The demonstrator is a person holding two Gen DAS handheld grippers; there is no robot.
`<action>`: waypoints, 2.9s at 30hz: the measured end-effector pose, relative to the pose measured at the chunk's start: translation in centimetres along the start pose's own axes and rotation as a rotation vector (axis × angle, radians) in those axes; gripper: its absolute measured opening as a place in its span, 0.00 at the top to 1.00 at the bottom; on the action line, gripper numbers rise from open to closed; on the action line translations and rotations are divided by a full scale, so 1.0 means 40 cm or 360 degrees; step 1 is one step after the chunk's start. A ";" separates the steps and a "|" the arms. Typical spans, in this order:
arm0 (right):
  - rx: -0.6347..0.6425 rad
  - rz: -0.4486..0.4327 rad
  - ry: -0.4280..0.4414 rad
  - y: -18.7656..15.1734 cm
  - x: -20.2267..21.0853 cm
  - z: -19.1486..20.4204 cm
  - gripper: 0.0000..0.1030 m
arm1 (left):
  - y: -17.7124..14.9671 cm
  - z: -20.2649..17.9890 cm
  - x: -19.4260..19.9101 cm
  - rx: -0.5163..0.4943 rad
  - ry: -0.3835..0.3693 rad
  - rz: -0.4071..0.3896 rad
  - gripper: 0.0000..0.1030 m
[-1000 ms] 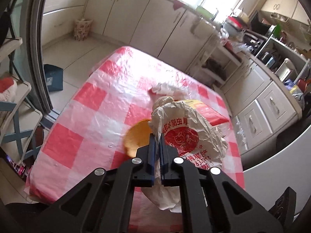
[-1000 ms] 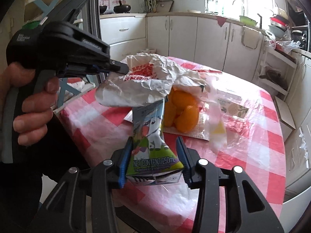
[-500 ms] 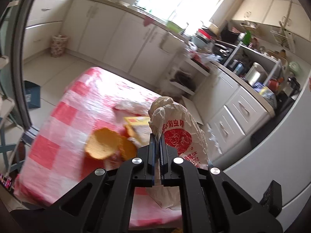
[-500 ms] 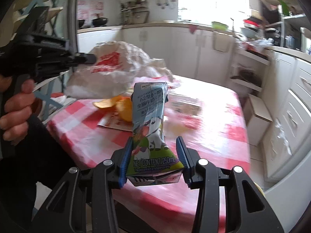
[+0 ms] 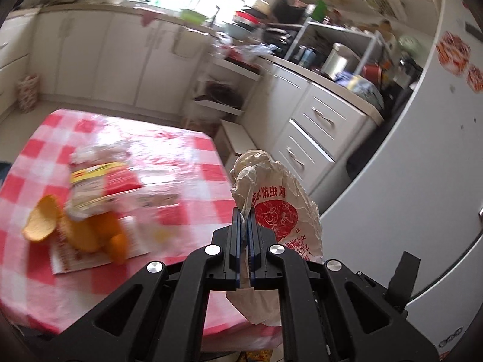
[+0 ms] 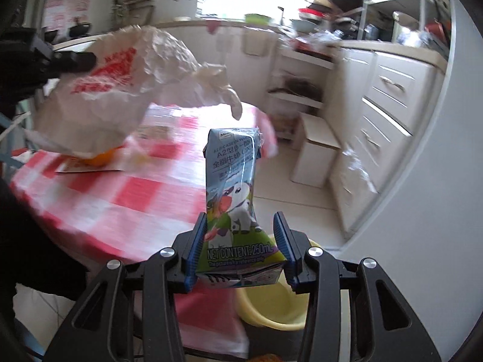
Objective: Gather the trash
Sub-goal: 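Carry the milk carton to the yellow bin and open the right gripper, then release the white bag into the yellow bin with the left gripper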
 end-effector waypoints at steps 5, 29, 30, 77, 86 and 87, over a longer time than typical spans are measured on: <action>-0.0005 0.0059 -0.0081 -0.013 -0.035 -0.071 0.58 | 0.014 -0.093 -0.091 -0.0088 -0.0030 0.0021 0.97; 0.0018 0.0220 -0.0244 -0.083 -0.140 -0.202 0.45 | -0.075 -0.141 -0.360 -0.0159 0.0083 0.0210 0.96; 0.0016 0.0202 -0.0250 -0.076 -0.117 -0.206 0.45 | -0.080 -0.140 -0.363 -0.0161 0.0086 0.0217 0.96; 0.0277 -0.0107 0.0466 0.125 -0.017 0.345 0.30 | -0.051 0.704 0.131 0.0697 0.0860 0.0115 0.32; 0.0239 -0.0067 0.0639 0.162 -0.080 0.479 0.30 | -0.087 0.674 0.070 0.0550 0.0905 0.0262 0.31; 0.0237 -0.0064 0.0649 0.166 -0.088 0.493 0.30 | -0.092 0.681 0.066 0.0576 0.0914 0.0268 0.31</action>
Point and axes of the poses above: each gripper's, at about its wrist camera, not at the fingertips, and x roughly against the way its jaws point, z to its left, y to its top, the point moved 8 cm from there along -x, roughly the way its jaws point, and after that the axes turned 5 degrees about -z, right-handed, at the moved point
